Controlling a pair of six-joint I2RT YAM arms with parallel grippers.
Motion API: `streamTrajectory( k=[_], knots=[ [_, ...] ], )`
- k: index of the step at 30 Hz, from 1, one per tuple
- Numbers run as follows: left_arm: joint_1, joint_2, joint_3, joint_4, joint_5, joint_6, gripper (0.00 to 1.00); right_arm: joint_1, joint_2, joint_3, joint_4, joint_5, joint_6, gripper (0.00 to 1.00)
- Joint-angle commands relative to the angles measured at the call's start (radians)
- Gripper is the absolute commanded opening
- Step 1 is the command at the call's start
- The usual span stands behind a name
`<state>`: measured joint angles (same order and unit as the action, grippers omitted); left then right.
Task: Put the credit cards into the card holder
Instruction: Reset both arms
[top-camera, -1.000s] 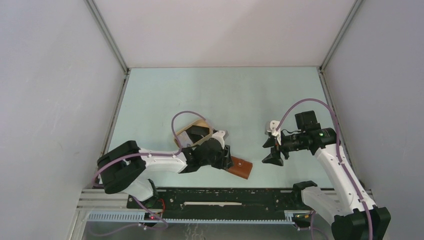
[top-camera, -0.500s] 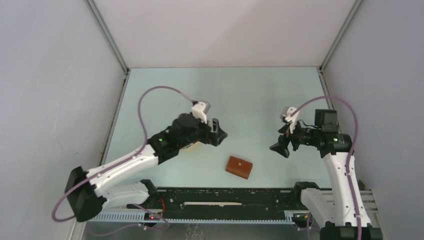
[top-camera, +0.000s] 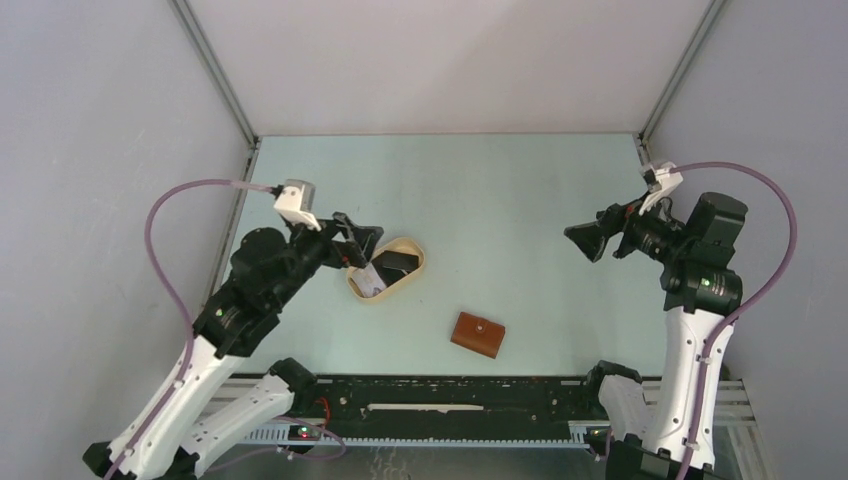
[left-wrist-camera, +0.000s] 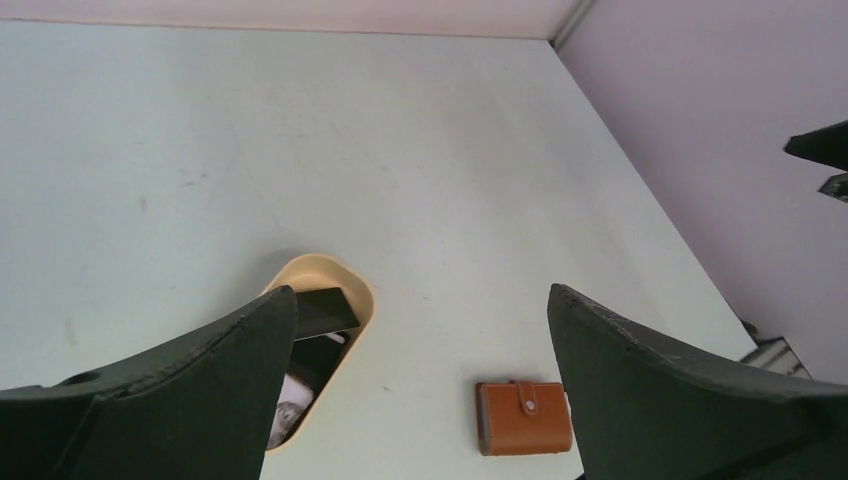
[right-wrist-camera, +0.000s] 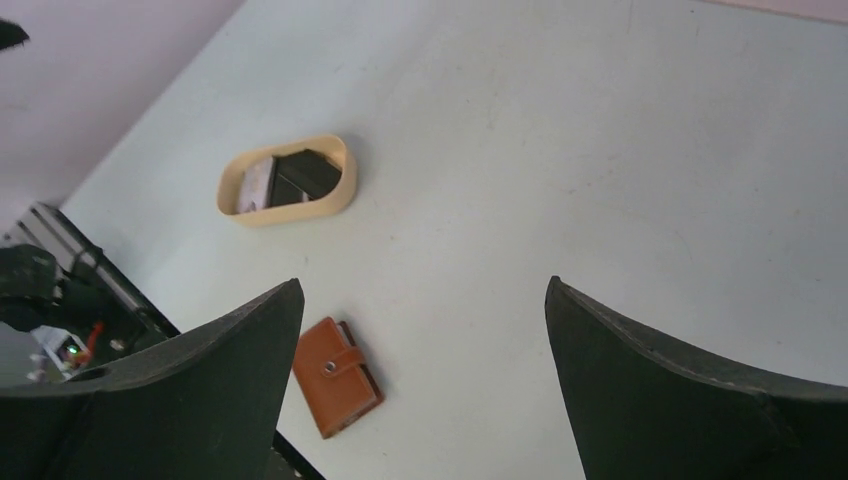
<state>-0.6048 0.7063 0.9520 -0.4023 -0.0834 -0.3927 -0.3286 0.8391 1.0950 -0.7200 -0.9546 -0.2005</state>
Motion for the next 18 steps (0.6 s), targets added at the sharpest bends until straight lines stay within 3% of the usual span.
streamTrajectory(
  k=[1,18],
  knots=[
    [0.032,-0.082,0.026,-0.099,-0.073,0.04,1.0,-0.024,0.009,0.038,0.094,-0.023,0.213,1.0],
    [0.085,-0.137,-0.021,-0.124,-0.047,0.033,1.0,-0.11,0.008,0.037,0.128,-0.088,0.266,1.0]
  ],
)
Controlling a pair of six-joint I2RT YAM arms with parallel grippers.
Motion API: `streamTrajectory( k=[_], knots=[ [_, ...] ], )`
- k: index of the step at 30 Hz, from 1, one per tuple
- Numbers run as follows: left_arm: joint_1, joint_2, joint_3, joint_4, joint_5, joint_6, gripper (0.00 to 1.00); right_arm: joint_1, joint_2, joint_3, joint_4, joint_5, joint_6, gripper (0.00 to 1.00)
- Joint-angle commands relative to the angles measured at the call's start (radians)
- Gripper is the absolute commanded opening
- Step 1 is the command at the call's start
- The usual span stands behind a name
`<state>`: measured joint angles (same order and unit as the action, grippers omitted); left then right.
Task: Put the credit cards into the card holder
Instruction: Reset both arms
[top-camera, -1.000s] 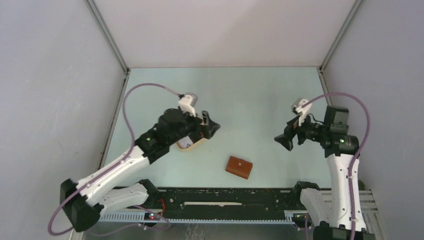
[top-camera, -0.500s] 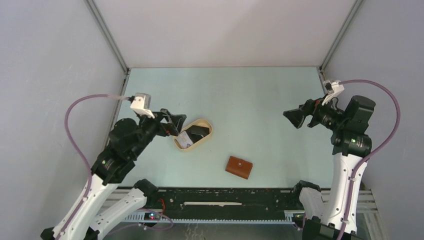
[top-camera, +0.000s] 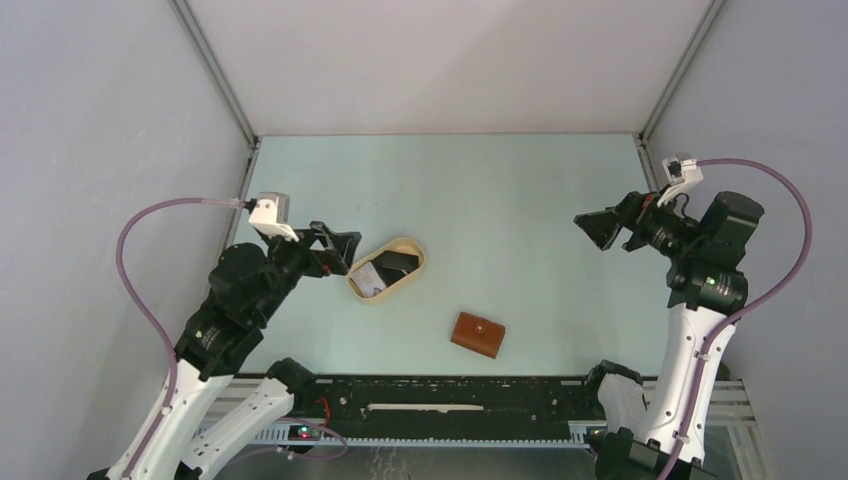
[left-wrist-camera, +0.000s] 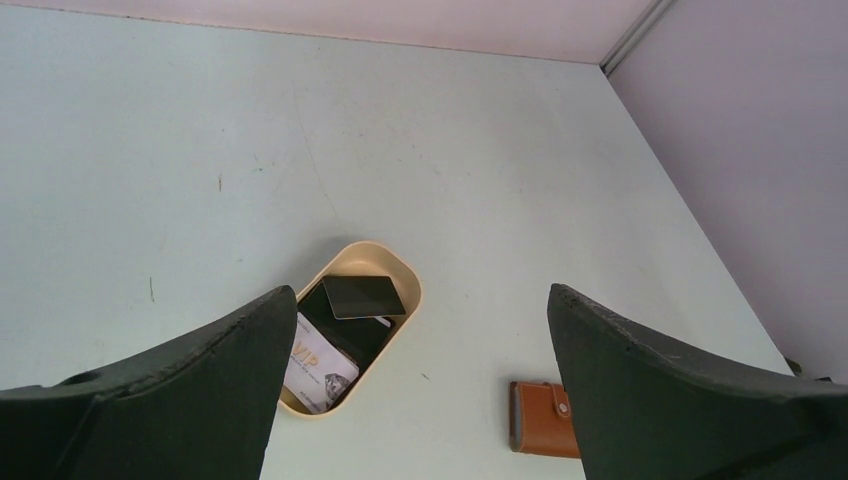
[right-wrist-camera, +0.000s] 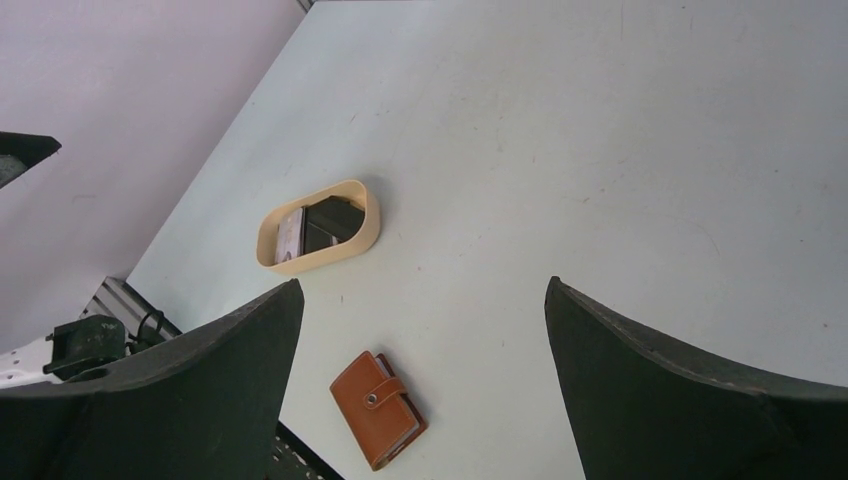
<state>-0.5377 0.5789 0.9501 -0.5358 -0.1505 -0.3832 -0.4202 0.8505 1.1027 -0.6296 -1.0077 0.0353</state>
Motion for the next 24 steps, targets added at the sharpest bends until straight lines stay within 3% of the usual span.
streamTrajectory(
  k=[1,24],
  knots=[
    [0.02,-0.008,-0.023,0.01,0.022,0.024,1.0,-0.021,-0.002,0.03,0.036,-0.037,0.029,1.0],
    [0.042,-0.011,-0.037,0.016,0.05,0.023,1.0,-0.035,0.019,0.03,0.019,-0.073,-0.009,1.0]
  ],
)
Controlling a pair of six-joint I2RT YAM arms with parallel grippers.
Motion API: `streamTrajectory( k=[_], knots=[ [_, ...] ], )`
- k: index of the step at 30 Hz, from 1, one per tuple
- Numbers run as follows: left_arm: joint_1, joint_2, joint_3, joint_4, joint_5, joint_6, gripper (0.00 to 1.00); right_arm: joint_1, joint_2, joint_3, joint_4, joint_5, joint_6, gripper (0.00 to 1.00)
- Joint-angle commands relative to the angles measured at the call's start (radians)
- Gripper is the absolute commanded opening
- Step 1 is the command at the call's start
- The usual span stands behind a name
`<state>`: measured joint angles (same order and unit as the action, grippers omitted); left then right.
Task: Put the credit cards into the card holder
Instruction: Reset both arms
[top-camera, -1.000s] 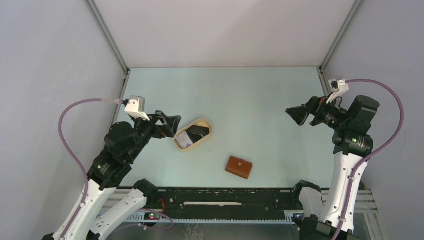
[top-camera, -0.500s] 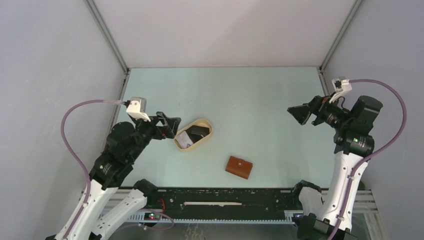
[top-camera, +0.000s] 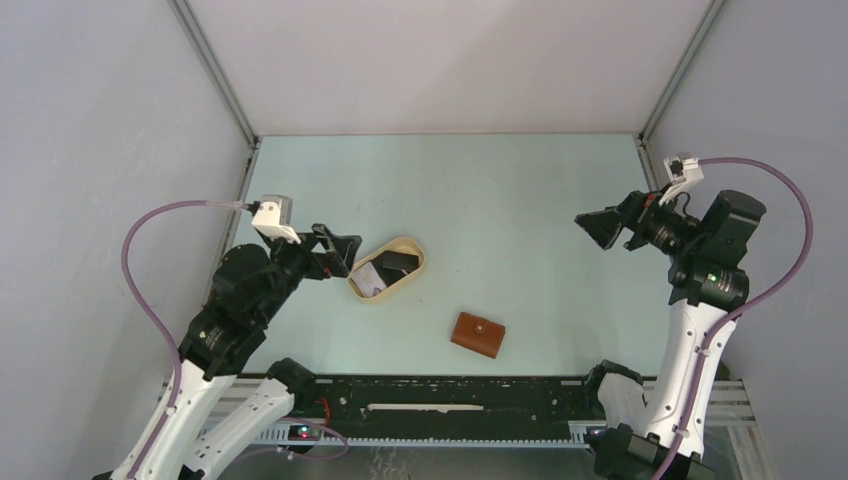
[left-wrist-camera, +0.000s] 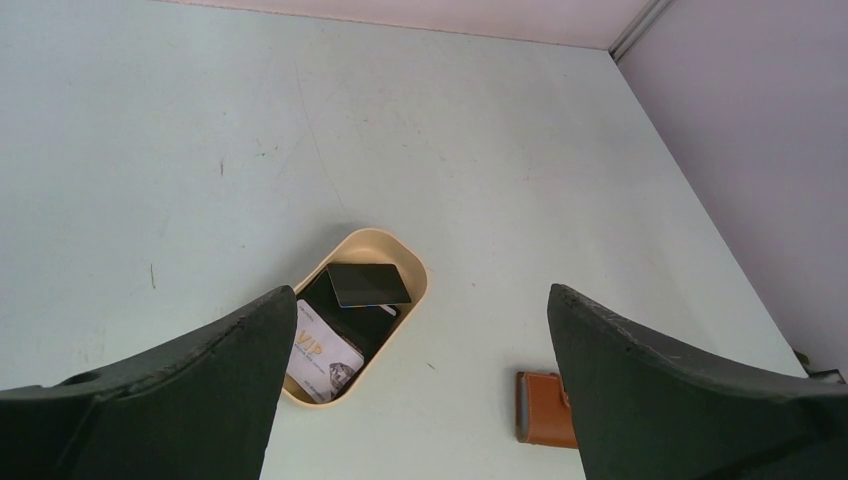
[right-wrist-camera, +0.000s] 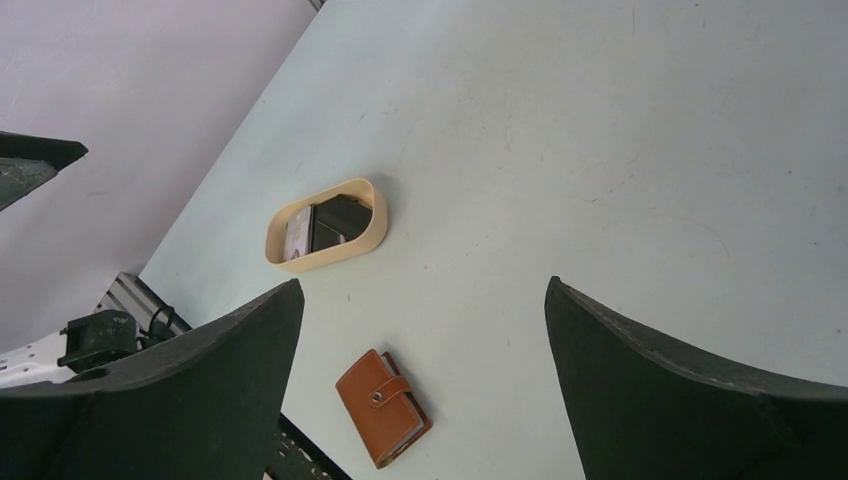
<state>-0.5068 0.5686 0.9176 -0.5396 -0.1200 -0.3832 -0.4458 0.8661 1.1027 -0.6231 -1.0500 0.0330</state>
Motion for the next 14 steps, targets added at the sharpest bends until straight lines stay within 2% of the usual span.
streamTrajectory(
  k=[1,14],
  knots=[
    [0.011,0.001,-0.005,0.02,0.019,0.023,1.0,-0.011,0.002,0.03,0.013,-0.033,-0.007,1.0],
    [0.014,0.003,-0.003,0.026,0.036,0.027,1.0,-0.021,0.006,0.029,0.008,-0.012,-0.065,1.0]
  ],
)
